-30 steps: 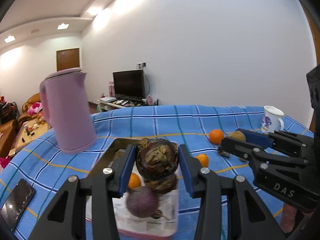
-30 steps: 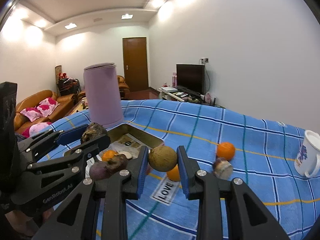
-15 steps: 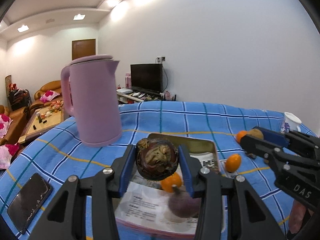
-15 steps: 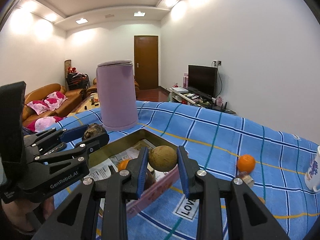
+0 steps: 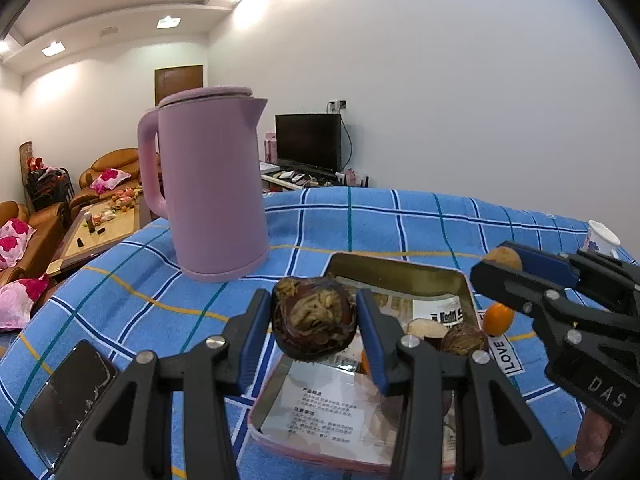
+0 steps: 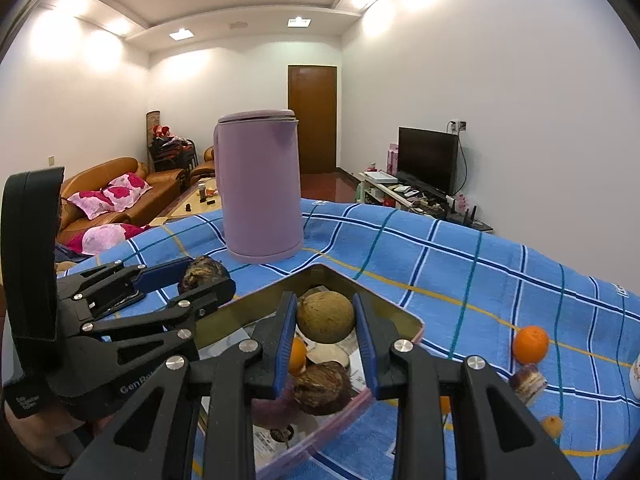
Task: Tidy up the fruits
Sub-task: 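Carry the taro with the left tool over the tin while the right tool carries the brown fruit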
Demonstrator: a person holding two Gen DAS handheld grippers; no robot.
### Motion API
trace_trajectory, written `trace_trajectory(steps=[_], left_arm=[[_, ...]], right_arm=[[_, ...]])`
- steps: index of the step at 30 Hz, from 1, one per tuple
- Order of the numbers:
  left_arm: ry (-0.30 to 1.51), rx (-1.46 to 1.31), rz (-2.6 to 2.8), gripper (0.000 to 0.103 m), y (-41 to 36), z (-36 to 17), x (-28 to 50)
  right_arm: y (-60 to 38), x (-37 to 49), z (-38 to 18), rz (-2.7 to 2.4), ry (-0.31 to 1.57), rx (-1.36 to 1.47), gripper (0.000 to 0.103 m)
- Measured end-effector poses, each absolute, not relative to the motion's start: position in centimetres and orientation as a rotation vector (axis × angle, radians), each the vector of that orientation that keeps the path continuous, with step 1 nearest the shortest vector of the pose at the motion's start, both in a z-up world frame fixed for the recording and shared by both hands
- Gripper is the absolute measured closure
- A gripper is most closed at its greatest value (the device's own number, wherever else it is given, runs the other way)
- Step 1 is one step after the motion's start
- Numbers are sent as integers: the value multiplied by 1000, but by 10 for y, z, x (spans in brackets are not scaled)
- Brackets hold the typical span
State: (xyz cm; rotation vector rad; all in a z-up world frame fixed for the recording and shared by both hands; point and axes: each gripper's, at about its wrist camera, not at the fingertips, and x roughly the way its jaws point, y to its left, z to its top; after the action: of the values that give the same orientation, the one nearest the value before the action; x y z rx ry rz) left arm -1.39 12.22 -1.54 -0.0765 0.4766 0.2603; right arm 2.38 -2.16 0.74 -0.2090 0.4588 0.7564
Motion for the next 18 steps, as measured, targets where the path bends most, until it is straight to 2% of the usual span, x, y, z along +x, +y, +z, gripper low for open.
trace_trajectory(steps=[18], left_arm=[[519, -98, 258, 58, 131, -28, -8]], right_arm=[[6, 32, -30, 761, 560, -288, 72]])
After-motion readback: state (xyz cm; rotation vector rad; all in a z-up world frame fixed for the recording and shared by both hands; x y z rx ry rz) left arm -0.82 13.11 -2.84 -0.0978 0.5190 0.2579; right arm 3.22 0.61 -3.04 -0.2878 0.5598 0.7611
